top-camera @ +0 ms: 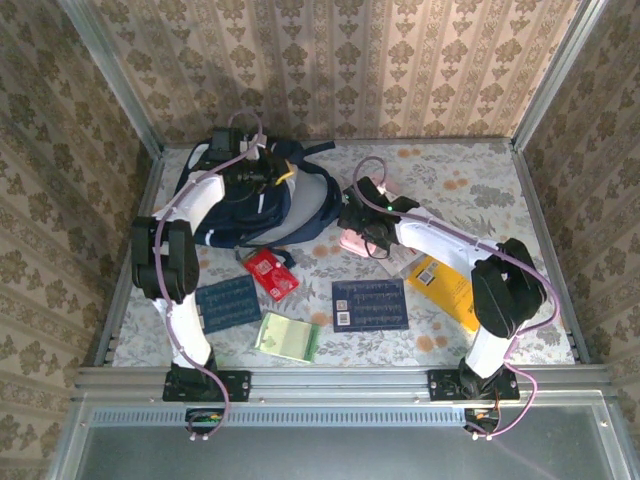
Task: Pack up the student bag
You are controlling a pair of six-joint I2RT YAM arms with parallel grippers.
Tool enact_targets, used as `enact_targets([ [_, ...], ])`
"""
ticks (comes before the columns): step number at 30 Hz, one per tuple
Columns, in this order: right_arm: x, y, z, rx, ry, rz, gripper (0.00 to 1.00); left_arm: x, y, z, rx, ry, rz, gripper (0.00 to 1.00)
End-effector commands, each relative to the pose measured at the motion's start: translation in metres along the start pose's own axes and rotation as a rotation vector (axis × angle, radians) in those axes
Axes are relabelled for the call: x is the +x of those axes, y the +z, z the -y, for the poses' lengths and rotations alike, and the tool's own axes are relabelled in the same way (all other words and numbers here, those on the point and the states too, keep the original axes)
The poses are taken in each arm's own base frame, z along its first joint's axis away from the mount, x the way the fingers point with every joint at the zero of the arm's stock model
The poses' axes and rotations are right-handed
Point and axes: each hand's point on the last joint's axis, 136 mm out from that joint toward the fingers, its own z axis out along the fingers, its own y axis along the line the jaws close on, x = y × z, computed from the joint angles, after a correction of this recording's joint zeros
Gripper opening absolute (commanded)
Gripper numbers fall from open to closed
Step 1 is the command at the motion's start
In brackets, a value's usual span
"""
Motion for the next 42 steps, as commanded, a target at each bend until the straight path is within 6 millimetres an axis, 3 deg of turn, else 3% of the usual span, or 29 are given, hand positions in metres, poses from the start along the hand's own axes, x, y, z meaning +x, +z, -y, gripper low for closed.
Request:
enact_targets([
  [1, 0.017, -0.004, 0.002, -0.035, -0.116, -0.075, 0.76, 0.003, -0.013, 0.037, 0.046, 0.093, 0.003, 0.00],
  [11, 0.109, -0.005, 0.072, 0.067, -0.372, -0.374, 0.76, 0.004, -0.010, 0.037, 0.056, 0.083, -0.005, 0.00],
  [16, 0.133, -0.005, 0.101, 0.163, -0.507, -0.484, 0.80, 0.004, -0.009, 0.036, 0.060, 0.075, -0.008, 0.00],
  [20, 0.127, -0.002, 0.115, 0.248, -0.564, -0.477, 0.94, 0.004, -0.011, 0.038, 0.064, 0.079, -0.005, 0.00],
  [22, 0.119, -0.003, 0.112, 0.260, -0.578, -0.448, 1.00, 0.002, -0.012, 0.038, 0.064, 0.080, -0.001, 0.00],
  [27, 0.109, -0.012, 0.089, 0.165, -0.568, -0.400, 1.00, 0.001, -0.014, 0.038, 0.064, 0.078, 0.005, 0.00],
  [34, 0.098, -0.012, 0.079, 0.053, -0.472, -0.392, 1.00, -0.001, -0.017, 0.038, 0.065, 0.077, 0.011, 0.00],
  [38, 0.096, -0.007, 0.080, 0.044, -0.462, -0.396, 0.99, -0.001, -0.017, 0.038, 0.065, 0.078, 0.013, 0.00],
  [42, 0.103, 0.001, 0.093, 0.094, -0.464, -0.421, 0.94, -0.002, -0.017, 0.037, 0.064, 0.079, 0.015, 0.00],
])
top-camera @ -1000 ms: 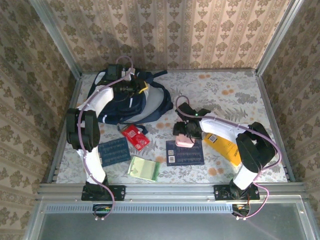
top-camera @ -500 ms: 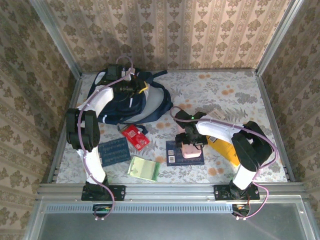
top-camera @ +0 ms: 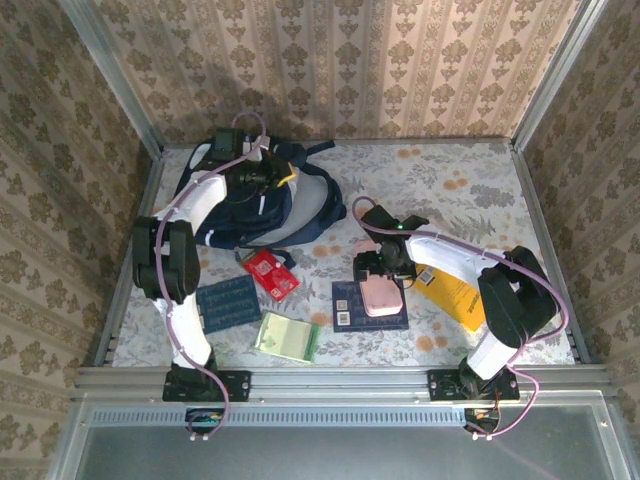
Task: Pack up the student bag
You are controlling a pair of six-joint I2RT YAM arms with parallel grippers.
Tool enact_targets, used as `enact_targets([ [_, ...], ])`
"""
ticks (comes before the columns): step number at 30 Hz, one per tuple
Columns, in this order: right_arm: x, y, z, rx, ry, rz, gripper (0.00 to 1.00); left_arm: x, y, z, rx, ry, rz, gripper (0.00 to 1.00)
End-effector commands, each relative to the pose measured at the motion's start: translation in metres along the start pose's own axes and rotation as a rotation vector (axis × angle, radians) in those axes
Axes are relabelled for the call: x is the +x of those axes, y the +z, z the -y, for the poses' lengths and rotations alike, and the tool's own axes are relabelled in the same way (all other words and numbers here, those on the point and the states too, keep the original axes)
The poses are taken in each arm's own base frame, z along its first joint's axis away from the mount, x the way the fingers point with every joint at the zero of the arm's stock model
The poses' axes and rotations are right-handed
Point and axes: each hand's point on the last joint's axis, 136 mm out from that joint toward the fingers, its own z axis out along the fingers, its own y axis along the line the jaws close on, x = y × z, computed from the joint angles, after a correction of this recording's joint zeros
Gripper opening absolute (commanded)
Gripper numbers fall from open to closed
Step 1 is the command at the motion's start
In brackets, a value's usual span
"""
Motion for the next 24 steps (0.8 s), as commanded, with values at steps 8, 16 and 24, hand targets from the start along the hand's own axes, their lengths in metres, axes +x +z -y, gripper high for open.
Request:
enact_targets([
  [8, 0.027, 0.037, 0.029, 0.140, -0.018, -0.108, 0.86, -0.010, -0.022, 0.036, 0.078, 0.057, 0.036, 0.00],
  [16, 0.025, 0.029, 0.036, 0.180, -0.042, -0.097, 0.86, -0.010, -0.023, 0.037, 0.080, 0.059, 0.037, 0.00],
  [24, 0.008, -0.010, 0.010, 0.056, -0.088, -0.039, 1.00, -0.011, -0.024, 0.037, 0.082, 0.055, 0.040, 0.00],
])
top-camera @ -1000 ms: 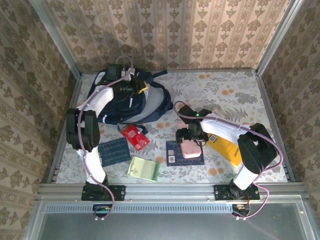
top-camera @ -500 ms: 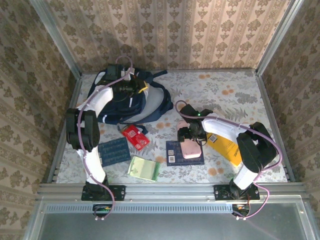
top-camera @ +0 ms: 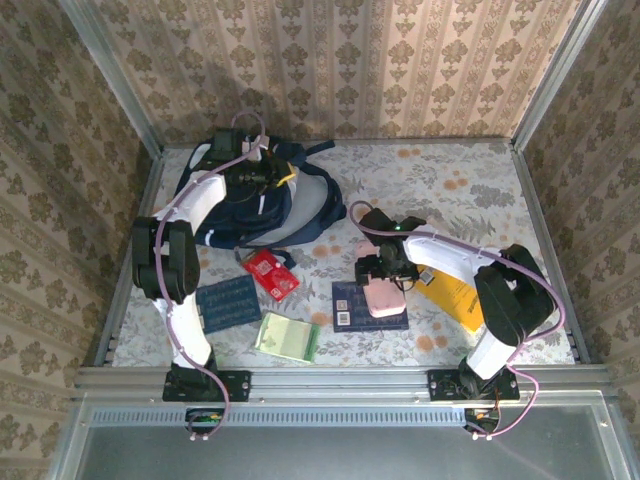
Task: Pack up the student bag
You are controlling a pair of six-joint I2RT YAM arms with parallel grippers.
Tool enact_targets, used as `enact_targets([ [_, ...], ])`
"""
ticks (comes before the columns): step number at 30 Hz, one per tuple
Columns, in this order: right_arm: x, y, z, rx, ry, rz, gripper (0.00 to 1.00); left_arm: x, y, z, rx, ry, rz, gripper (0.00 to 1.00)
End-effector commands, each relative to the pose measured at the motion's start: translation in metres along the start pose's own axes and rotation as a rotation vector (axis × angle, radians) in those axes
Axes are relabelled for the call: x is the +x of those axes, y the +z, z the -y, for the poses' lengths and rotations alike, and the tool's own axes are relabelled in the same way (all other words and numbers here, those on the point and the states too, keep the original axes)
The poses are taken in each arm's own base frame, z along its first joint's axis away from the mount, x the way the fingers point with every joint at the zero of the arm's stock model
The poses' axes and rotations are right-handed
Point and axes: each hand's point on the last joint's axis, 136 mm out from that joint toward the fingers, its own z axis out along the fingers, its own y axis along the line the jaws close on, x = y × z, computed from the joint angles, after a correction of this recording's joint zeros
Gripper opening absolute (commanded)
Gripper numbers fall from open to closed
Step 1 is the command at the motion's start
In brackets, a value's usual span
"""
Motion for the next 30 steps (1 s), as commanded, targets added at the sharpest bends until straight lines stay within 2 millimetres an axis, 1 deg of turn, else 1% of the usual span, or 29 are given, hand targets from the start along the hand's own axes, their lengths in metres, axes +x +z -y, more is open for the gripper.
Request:
enact_targets([
  [1, 0.001, -0.012, 0.001, 0.004, -0.048, -0.013, 1.00, -0.009, -0.022, 0.038, 0.079, 0.058, 0.036, 0.00],
  [7, -0.004, 0.001, -0.002, 0.024, -0.065, -0.042, 1.00, -0.009, -0.024, 0.040, 0.083, 0.064, 0.039, 0.00],
  [9, -0.007, 0.000, -0.007, -0.005, -0.058, -0.030, 1.00, -0.009, -0.024, 0.039, 0.080, 0.062, 0.041, 0.00],
  [12, -0.013, -0.011, -0.014, -0.050, -0.049, 0.013, 1.00, -0.010, -0.024, 0.037, 0.078, 0.057, 0.042, 0.00],
  [15, -0.014, -0.015, -0.015, -0.065, -0.047, 0.025, 1.00, -0.011, -0.025, 0.039, 0.082, 0.058, 0.043, 0.00],
  [20, -0.005, 0.002, -0.003, 0.016, -0.049, -0.043, 1.00, -0.011, -0.026, 0.040, 0.085, 0.060, 0.045, 0.00],
  [23, -0.003, 0.009, -0.002, 0.025, -0.050, -0.062, 1.00, -0.010, -0.026, 0.040, 0.085, 0.062, 0.045, 0.00],
  [30, -0.001, 0.017, 0.000, 0.046, -0.062, -0.083, 1.00, -0.011, -0.025, 0.039, 0.086, 0.060, 0.043, 0.00],
])
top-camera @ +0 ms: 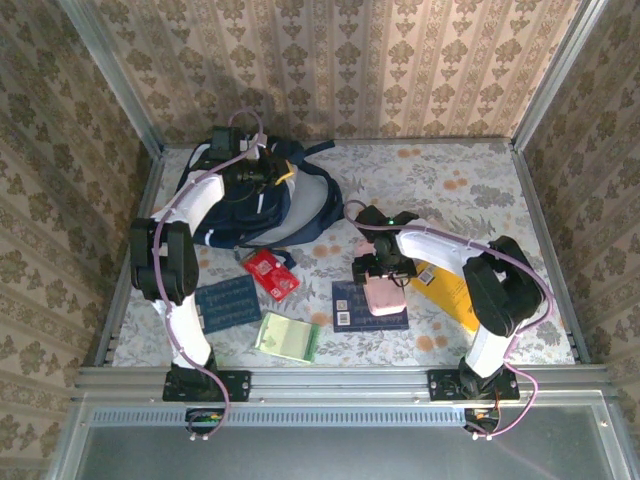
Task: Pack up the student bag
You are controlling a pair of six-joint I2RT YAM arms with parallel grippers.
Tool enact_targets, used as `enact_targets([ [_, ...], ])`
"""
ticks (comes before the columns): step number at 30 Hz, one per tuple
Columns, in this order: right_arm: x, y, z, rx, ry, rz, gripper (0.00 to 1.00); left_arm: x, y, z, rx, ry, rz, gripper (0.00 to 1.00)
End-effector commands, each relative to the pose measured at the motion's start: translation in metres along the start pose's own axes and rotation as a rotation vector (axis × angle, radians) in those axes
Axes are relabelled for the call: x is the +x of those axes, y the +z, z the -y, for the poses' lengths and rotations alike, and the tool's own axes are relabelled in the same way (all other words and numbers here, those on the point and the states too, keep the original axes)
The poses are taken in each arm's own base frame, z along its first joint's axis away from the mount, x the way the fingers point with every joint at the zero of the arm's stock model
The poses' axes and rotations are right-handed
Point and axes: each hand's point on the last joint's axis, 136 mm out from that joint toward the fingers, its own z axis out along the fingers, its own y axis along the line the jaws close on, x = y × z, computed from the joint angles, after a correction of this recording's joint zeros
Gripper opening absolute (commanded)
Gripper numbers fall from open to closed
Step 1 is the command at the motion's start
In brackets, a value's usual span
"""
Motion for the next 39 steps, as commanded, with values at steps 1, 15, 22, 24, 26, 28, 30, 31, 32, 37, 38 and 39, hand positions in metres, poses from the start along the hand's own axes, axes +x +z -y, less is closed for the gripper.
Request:
enact_targets([
  [1, 0.004, 0.008, 0.004, 0.030, -0.018, -0.036, 1.00, -0.008, -0.019, 0.035, 0.081, 0.055, 0.029, 0.00],
  [15, 0.001, 0.015, 0.004, 0.071, -0.025, -0.003, 0.91, -0.009, -0.021, 0.036, 0.084, 0.056, 0.034, 0.00],
  [22, -0.010, -0.017, 0.001, 0.020, -0.001, 0.099, 0.88, -0.006, -0.020, 0.041, 0.085, 0.077, 0.027, 0.00],
  [24, -0.013, -0.027, 0.002, 0.004, 0.008, 0.123, 0.88, -0.003, -0.019, 0.045, 0.082, 0.095, 0.018, 0.00],
  [26, -0.015, -0.039, 0.000, -0.019, 0.015, 0.146, 0.88, 0.000, -0.017, 0.049, 0.079, 0.114, 0.008, 0.00],
  [28, -0.018, -0.052, -0.002, -0.040, 0.018, 0.175, 0.88, 0.005, -0.016, 0.057, 0.082, 0.137, -0.005, 0.00],
  [30, -0.023, -0.068, -0.007, -0.079, 0.021, 0.211, 0.87, 0.011, -0.013, 0.065, 0.082, 0.166, -0.024, 0.00],
  [31, -0.025, -0.074, -0.010, -0.099, 0.024, 0.226, 0.87, 0.013, -0.011, 0.069, 0.082, 0.179, -0.033, 0.00],
  [32, -0.028, -0.082, -0.014, -0.122, 0.026, 0.240, 0.87, 0.016, -0.010, 0.075, 0.086, 0.191, -0.043, 0.00],
  [37, -0.047, -0.116, -0.037, -0.247, 0.044, 0.307, 0.87, 0.028, -0.008, 0.108, 0.115, 0.243, -0.083, 0.00],
  [38, -0.052, -0.123, -0.042, -0.274, 0.050, 0.323, 0.87, 0.031, -0.008, 0.116, 0.123, 0.255, -0.092, 0.00],
  [39, -0.058, -0.130, -0.047, -0.301, 0.055, 0.337, 0.87, 0.034, -0.009, 0.124, 0.131, 0.267, -0.103, 0.00],
])
